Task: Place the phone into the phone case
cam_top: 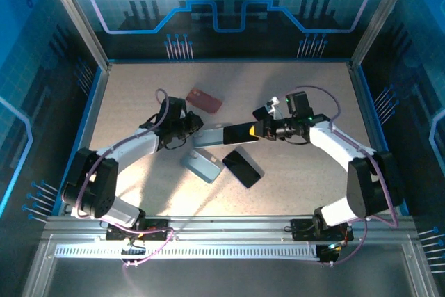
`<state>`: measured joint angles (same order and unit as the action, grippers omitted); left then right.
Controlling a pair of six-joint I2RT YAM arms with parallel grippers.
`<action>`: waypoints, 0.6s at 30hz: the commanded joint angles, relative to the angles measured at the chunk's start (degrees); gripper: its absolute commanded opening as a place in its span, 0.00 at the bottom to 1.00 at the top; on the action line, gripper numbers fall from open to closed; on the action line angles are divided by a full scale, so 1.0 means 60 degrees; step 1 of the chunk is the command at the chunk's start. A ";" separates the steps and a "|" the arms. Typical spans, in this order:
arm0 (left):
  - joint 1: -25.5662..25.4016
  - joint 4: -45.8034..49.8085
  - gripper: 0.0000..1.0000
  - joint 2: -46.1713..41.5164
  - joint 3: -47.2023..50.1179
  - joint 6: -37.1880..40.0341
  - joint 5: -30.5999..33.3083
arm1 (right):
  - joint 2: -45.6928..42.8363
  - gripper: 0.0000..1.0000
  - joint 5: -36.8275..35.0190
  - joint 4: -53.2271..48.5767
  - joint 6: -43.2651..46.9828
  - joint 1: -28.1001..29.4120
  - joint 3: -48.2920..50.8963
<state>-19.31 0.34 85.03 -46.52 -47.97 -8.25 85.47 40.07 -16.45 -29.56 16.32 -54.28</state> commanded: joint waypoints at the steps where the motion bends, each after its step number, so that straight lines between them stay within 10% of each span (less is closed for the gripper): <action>1: 0.0240 0.0324 0.12 -0.0327 0.0709 -0.0054 0.0003 | 0.0659 0.00 0.0595 -0.0020 0.0331 0.0379 -0.0856; 18: 0.1211 -0.0629 0.00 -0.0157 0.1843 -0.0282 -0.0118 | 0.3596 0.00 0.0797 -0.0159 0.0303 0.1548 -0.3259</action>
<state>-12.73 -2.07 83.20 -35.81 -49.63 -8.45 105.67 41.54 -17.15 -28.01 24.36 -70.85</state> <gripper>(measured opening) 0.052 0.125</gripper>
